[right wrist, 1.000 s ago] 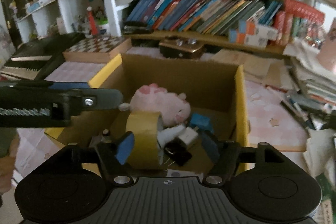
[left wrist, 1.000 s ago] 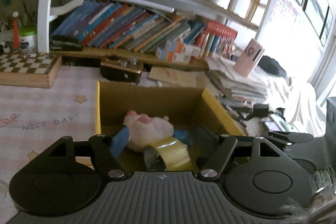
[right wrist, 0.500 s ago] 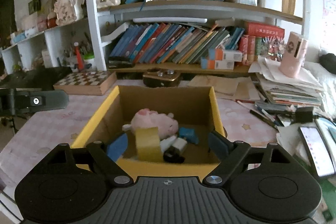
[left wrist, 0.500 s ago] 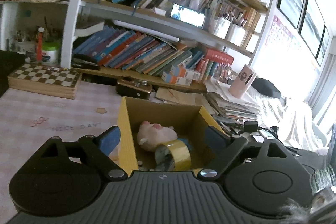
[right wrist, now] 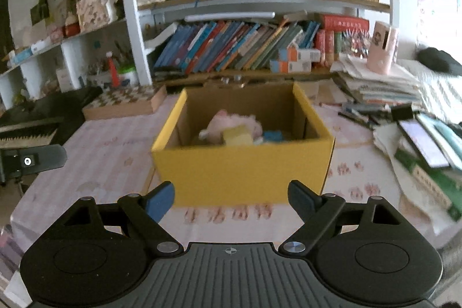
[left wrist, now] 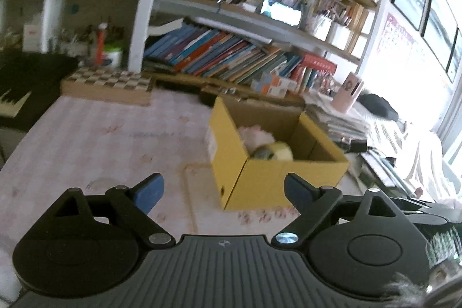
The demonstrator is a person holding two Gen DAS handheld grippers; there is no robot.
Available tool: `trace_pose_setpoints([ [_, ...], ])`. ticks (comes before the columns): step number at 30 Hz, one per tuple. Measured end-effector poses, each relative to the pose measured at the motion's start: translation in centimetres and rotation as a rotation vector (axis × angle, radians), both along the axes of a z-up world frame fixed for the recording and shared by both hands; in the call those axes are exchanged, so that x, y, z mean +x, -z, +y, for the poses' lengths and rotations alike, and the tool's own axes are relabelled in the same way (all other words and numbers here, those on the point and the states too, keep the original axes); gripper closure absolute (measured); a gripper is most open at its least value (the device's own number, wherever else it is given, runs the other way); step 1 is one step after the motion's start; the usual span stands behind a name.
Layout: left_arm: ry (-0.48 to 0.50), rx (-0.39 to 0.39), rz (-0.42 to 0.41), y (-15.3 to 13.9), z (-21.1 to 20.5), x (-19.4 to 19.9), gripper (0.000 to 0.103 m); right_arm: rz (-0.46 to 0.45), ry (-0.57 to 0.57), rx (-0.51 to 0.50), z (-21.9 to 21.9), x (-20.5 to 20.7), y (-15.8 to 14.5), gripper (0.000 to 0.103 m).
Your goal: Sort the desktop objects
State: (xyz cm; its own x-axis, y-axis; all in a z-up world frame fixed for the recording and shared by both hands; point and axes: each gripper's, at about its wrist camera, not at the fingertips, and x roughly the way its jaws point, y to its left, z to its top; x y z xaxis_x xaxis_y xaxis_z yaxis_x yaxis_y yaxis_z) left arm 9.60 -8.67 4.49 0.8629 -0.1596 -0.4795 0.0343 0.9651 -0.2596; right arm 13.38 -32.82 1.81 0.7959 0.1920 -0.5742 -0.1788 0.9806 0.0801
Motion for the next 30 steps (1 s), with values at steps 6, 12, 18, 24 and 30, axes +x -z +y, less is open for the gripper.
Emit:
trace_pose_setpoints([
  [6,-0.055,0.019,0.045,1.4,2.2,-4.2,0.012,0.026,-0.002,-0.032,2.1,-4.1,1.1,0.015],
  [12,-0.176,0.163,0.057,2.8,2.7,-8.4,0.0,0.034,0.017,-0.038,4.1,-8.2,2.7,0.014],
  [18,-0.189,0.217,0.088,3.8,3.0,-11.1,0.0,0.054,-0.017,-0.055,6.1,-11.2,3.6,0.014],
  [24,-0.2,0.245,0.152,4.2,3.2,-12.3,0.0,0.041,-0.017,-0.071,7.1,-12.8,3.5,0.009],
  [30,-0.199,0.252,0.152,4.2,3.3,-12.9,0.0,0.052,-0.006,-0.076,7.3,-13.2,3.6,0.008],
])
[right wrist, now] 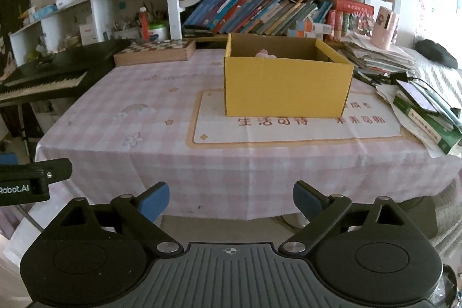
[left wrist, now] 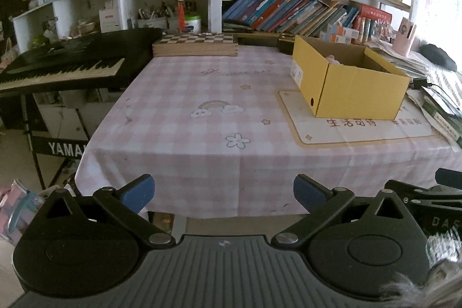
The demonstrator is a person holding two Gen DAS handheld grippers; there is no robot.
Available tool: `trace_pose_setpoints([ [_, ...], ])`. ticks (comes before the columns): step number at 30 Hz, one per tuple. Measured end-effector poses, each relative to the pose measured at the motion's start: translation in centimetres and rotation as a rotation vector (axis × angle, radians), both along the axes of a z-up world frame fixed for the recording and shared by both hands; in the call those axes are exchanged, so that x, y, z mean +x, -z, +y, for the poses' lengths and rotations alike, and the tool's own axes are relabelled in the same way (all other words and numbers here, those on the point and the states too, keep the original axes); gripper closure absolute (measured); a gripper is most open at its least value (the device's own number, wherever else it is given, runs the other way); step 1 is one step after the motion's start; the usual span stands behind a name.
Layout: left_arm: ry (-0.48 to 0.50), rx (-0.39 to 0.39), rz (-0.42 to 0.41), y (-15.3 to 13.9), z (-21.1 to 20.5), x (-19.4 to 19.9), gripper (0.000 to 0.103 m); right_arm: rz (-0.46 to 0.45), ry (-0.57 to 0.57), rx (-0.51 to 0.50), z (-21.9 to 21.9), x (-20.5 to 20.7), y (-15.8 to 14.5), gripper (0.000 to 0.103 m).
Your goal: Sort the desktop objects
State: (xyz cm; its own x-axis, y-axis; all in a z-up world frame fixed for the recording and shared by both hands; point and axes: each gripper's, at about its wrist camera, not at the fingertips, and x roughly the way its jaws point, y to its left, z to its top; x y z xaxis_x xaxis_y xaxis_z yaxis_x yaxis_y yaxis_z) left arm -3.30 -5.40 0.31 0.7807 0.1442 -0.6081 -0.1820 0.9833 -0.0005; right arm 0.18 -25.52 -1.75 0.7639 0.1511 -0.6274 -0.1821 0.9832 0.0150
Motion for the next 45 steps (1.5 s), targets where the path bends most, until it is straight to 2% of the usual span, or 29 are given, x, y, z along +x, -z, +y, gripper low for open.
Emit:
trace_pose_setpoints([
  [29,0.024,-0.006,-0.013,-0.45,-0.15,-0.05,0.0,0.027,-0.001,0.004,0.42,-0.17,0.36,0.007],
  [45,0.057,-0.046,-0.008,-0.16,-0.03,0.16,0.0,0.031,0.004,0.003,0.41,-0.08,0.17,0.007],
])
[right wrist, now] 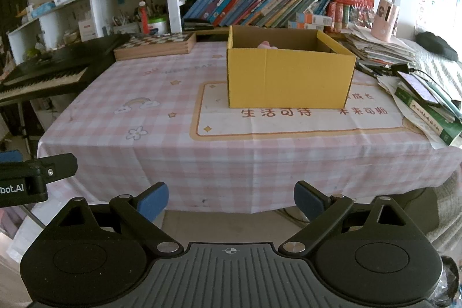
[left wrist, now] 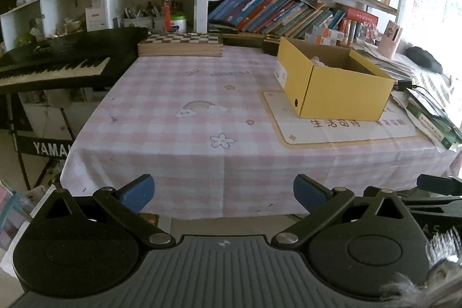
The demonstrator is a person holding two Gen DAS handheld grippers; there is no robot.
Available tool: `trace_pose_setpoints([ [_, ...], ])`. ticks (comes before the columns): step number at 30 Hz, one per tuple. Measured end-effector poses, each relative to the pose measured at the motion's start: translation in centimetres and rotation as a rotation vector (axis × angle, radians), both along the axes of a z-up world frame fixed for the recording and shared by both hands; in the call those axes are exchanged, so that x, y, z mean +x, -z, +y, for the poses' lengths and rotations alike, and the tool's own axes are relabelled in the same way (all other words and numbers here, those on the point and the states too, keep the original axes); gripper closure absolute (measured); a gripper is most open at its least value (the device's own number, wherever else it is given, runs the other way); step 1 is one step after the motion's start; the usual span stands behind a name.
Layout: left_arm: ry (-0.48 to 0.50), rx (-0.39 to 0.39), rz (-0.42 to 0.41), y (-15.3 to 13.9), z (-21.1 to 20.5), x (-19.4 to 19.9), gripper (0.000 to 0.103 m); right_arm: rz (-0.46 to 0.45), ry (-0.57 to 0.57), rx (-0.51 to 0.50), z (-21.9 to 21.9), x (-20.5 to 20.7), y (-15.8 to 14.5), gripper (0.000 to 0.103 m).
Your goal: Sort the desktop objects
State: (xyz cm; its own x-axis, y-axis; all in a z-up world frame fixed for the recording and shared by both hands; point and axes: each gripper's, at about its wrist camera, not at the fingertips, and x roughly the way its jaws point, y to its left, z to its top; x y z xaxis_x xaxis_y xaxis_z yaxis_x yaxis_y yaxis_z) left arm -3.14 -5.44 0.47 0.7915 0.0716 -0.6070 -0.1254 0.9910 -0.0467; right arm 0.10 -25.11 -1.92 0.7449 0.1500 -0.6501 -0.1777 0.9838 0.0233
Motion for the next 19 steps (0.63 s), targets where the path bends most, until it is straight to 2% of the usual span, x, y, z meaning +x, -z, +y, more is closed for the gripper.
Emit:
trace_pose_setpoints([
  [19,0.017,-0.028,0.026,0.38,0.04,0.4,0.0,0.005,0.024,0.001,-0.11,-0.07,0.09,0.007],
])
